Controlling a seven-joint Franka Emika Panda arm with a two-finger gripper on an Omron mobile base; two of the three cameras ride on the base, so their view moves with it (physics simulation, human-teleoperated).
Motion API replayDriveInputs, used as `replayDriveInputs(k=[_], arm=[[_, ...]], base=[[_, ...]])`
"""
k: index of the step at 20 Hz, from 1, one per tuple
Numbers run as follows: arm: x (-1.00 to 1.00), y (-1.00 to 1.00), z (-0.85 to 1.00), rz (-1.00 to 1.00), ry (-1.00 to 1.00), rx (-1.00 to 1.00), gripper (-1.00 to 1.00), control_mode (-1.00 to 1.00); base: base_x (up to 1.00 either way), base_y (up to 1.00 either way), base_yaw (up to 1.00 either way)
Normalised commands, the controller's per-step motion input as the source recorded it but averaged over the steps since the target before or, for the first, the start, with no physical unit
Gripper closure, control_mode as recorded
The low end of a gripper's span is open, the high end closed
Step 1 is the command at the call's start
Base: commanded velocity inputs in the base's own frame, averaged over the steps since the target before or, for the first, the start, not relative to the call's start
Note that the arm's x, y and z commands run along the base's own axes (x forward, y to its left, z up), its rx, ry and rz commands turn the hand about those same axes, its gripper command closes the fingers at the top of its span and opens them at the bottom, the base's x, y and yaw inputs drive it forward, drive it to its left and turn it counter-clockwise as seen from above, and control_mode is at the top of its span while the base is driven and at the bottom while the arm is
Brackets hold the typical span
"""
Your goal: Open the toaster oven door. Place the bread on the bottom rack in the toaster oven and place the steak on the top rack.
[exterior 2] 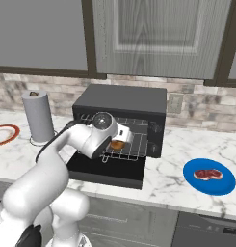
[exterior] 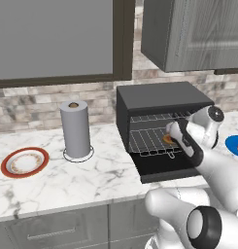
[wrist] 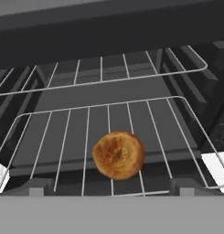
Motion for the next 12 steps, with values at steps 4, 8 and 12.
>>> replayDriveInputs(k=[4,8,12], arm=[[-0.18,-0.08,0.50,-0.27,0.00,0.22,-1.00,-1.00],[-0.22,-0.03,0.49,-0.33,0.09,0.37,-1.00,-1.00],[-0.17,-0.04,0.29,-0.30,0.05,0.51,-1.00,-1.00]], base=[[0.00,0.00,0.00],[0.00,0.00,0.00],[0.00,0.00,0.00]])
